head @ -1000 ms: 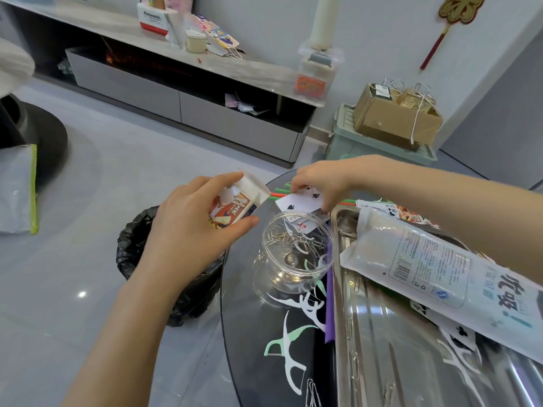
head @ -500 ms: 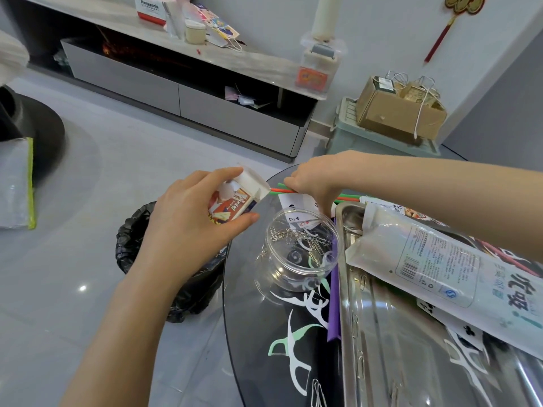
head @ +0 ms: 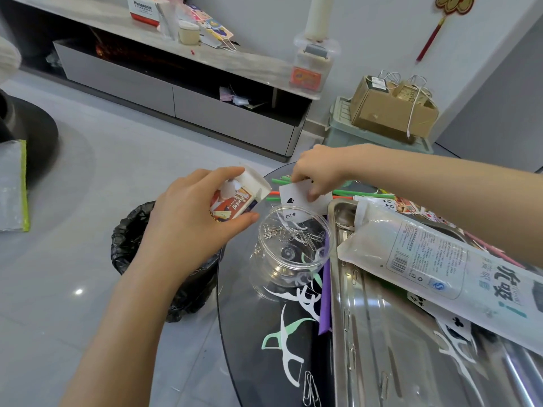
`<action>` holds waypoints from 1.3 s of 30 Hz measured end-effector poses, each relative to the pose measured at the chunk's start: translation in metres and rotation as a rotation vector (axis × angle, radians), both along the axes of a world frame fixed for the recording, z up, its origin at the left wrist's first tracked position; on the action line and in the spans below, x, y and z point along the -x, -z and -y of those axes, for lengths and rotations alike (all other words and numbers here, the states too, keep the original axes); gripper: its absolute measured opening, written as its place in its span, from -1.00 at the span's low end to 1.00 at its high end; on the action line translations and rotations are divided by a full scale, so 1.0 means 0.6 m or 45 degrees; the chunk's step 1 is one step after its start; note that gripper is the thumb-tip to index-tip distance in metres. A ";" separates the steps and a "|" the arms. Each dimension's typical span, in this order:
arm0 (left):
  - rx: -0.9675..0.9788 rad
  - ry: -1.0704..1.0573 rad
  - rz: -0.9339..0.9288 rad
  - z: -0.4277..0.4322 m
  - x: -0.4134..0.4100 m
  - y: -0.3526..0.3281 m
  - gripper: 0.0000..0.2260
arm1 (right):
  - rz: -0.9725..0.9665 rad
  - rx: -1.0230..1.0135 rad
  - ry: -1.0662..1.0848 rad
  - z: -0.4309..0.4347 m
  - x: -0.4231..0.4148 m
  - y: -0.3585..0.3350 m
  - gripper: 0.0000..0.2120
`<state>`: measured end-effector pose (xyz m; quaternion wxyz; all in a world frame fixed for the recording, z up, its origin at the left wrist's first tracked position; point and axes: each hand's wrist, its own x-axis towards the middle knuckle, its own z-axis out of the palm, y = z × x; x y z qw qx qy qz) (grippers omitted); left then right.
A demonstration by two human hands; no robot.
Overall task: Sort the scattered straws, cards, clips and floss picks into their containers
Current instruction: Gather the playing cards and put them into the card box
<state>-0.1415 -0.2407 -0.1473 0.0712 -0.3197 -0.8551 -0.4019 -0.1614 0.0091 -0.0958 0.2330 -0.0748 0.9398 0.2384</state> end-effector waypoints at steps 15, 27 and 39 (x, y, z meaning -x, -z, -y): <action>0.021 0.328 0.091 -0.027 -0.109 -0.070 -0.25 | -0.735 1.471 0.561 0.040 -0.309 -0.119 -0.83; -0.319 0.623 0.244 -0.073 -0.285 -0.057 -0.35 | -1.206 1.609 0.725 0.100 -0.562 -0.098 -0.57; 0.122 0.788 -0.127 -0.095 -0.318 -0.028 -0.27 | -0.794 1.757 1.192 0.067 -0.614 -0.070 -0.56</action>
